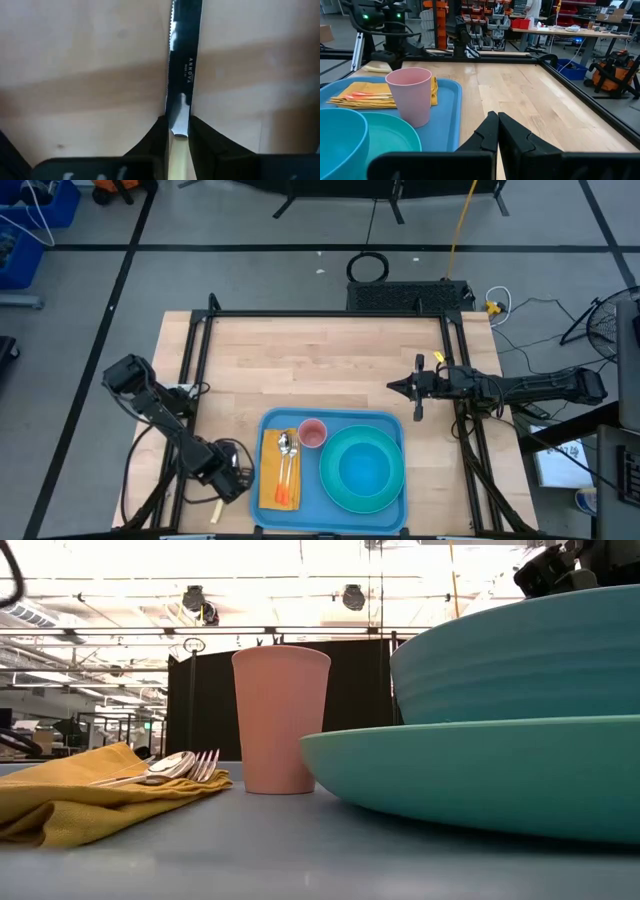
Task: Set up tray
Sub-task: Put the yellow knife on the yellow napkin
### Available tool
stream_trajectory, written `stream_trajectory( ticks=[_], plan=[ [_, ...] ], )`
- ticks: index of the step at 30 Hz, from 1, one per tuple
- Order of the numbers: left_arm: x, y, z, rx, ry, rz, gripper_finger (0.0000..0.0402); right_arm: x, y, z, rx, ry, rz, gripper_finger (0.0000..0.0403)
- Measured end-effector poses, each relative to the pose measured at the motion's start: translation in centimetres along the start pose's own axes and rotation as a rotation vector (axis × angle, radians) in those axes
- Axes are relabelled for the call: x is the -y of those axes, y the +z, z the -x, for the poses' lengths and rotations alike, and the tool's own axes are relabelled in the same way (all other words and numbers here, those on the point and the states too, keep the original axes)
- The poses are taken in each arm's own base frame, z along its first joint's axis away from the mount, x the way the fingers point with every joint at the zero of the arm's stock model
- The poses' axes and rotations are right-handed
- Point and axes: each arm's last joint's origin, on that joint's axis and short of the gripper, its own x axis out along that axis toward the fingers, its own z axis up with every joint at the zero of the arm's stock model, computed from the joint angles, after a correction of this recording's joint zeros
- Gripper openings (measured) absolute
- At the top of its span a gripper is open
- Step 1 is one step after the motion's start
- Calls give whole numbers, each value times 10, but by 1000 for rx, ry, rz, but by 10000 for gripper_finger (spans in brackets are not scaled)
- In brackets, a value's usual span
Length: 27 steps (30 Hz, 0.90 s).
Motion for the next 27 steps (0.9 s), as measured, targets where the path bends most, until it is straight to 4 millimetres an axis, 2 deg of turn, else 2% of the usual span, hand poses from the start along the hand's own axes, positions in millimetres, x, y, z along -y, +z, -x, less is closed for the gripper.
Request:
stream_trajectory(
  ticks=[5, 10, 12, 15, 19, 27],
  plan=[
    [3, 13, 2, 57, 18, 9, 70, 0, 0, 0, 1, 0, 2, 0],
    [1, 16, 5, 185, -50, 58, 48, 0, 0, 0, 1, 0, 0, 0],
    [-2, 21, 6, 288, -88, 72, 48, 0, 0, 0, 1, 1, 0, 0],
    [-4, 26, 9, 430, -163, 74, 23, 0, 0, 0, 1, 2, 0, 0],
    [0, 26, 19, 430, -190, 84, 3, 0, 0, 0, 1, 3, 0, 0],
    [11, 29, 38, 493, -207, 96, 2, 0, 0, 0, -5, 3, 1, 0]
  ],
)
